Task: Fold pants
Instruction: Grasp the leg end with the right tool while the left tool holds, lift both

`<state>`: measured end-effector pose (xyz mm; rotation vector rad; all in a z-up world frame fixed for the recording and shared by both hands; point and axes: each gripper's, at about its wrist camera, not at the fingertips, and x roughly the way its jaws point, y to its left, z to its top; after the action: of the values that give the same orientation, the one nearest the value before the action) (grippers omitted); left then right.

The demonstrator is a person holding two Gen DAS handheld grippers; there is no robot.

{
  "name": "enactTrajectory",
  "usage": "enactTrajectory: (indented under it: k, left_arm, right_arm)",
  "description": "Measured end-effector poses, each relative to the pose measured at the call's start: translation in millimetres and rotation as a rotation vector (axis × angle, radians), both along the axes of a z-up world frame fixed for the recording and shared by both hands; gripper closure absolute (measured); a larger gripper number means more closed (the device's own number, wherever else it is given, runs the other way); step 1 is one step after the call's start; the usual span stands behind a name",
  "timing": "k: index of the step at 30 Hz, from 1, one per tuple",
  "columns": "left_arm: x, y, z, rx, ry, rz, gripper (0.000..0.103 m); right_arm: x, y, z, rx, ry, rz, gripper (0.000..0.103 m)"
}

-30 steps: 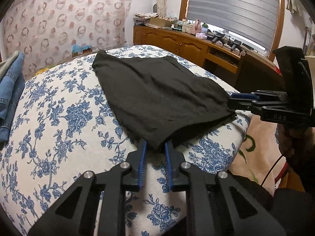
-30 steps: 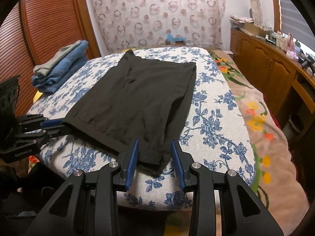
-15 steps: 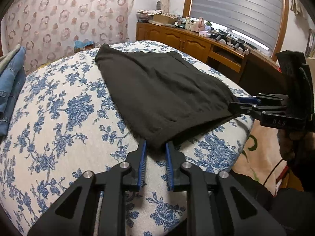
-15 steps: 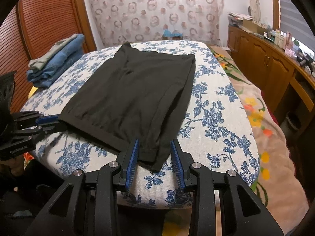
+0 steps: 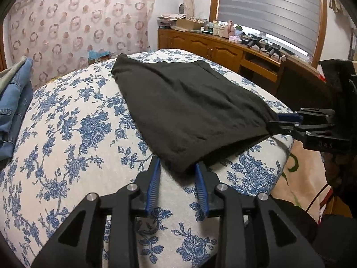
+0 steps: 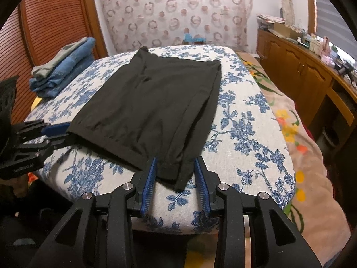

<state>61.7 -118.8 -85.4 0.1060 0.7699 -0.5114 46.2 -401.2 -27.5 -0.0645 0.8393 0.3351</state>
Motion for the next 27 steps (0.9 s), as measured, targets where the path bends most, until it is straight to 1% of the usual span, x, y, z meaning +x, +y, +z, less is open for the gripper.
enactTrajectory:
  k: [1,2,4,7,11,14,16,20,24,27]
  left_arm:
    - [1,0,0,-0.007,0.004,-0.010,0.081]
    - [1,0,0,-0.013,0.007,-0.018,0.084]
    - [1,-2,1,-0.016,0.012,-0.031,0.090]
    - [1,-2,6,-0.023,0.001,-0.030,0.094]
    - [0,2,32,-0.058,-0.045,-0.029,0.096]
    - [0,5,62,-0.068,-0.098,-0.026,0.097]
    - [-2,7,85,-0.068,-0.143,-0.021,0.097]
    - [-6,15,132,-0.081,-0.226,-0.019,0.098]
    - [-11,26,184,-0.073,-0.322,-0.011,0.098]
    - [-12,35,210,-0.064,-0.377,0.005,0.098]
  right_arm:
    - [0,0,0,0.013,0.003,0.011,0.078]
    - [-1,-1,0,0.024,0.007,0.017,0.080]
    - [0,0,0,0.039,0.008,0.037,0.091]
    - [1,0,2,0.060,0.004,0.050,0.094]
    - [4,-2,14,0.086,-0.026,0.052,0.094]
    - [4,-1,38,0.099,-0.084,0.065,0.094]
    - [4,1,59,0.107,-0.133,0.073,0.095]
    - [1,7,108,0.129,-0.243,0.099,0.095]
    - [1,14,151,0.146,-0.334,0.135,0.095]
    - [-2,25,184,0.144,-0.405,0.175,0.095]
